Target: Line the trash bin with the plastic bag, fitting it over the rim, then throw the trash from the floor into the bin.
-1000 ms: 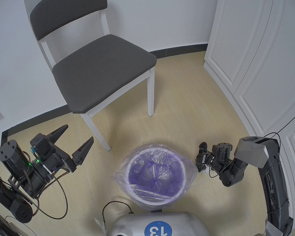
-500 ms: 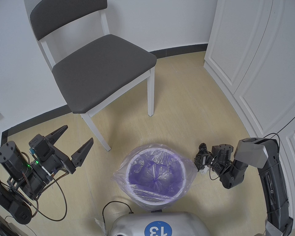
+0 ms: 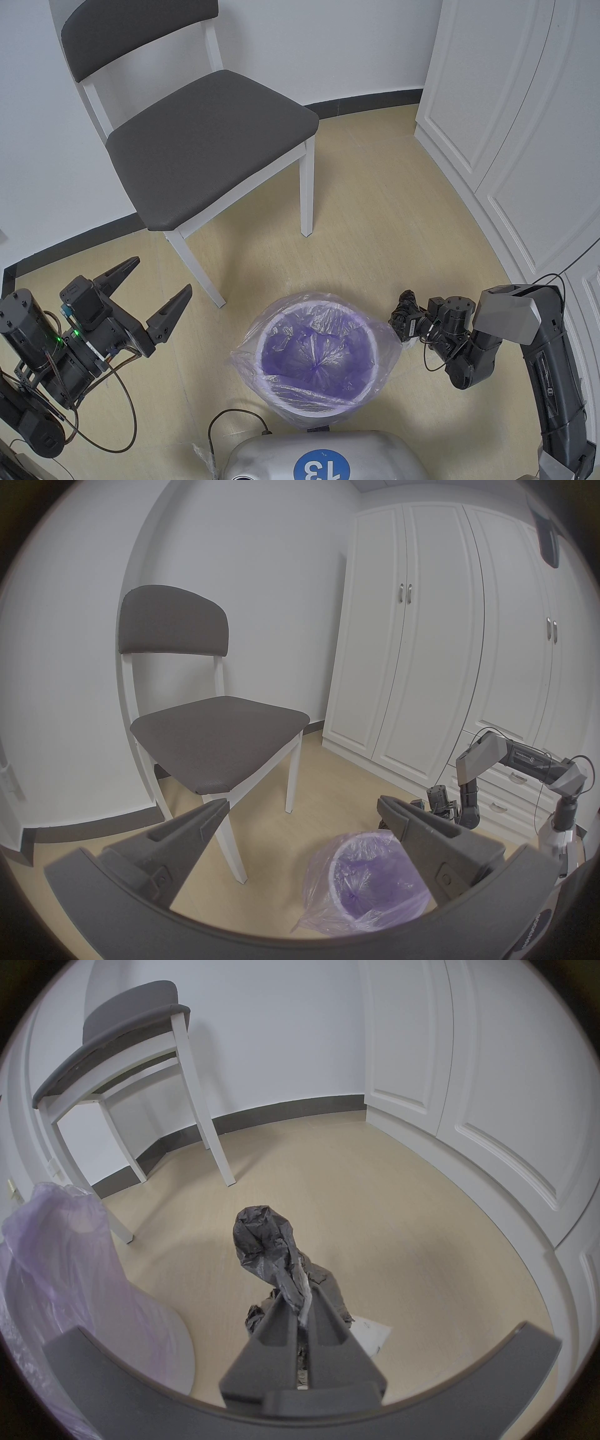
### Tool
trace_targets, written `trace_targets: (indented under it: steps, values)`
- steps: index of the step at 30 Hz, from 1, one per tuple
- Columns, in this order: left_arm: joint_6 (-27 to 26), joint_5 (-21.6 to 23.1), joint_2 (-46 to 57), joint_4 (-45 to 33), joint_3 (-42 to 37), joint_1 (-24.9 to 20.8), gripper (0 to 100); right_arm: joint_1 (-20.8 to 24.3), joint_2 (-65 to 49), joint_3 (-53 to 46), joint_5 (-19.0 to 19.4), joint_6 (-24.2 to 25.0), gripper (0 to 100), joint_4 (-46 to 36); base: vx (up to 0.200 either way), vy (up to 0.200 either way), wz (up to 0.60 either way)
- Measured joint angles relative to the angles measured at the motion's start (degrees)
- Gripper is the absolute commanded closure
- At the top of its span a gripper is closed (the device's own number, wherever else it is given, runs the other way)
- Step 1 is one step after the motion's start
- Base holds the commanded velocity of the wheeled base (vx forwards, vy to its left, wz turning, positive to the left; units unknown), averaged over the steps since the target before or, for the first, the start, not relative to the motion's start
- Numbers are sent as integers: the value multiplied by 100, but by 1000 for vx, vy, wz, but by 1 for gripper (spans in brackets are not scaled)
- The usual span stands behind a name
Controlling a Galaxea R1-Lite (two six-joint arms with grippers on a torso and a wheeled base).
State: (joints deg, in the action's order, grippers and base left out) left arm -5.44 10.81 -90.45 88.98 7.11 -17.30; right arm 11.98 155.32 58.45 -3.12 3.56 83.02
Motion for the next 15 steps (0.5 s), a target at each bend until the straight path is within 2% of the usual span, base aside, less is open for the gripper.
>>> trace_targets:
  steps: [9, 15]
  values:
    - [-52, -9, 21, 2, -33, 5, 0, 0, 22, -51, -43, -121, 100, 60, 0, 0, 0]
    - [-112, -6, 55, -2, -50, 13, 0, -127, -151, -223, -54, -873, 100, 453, 0, 0, 0]
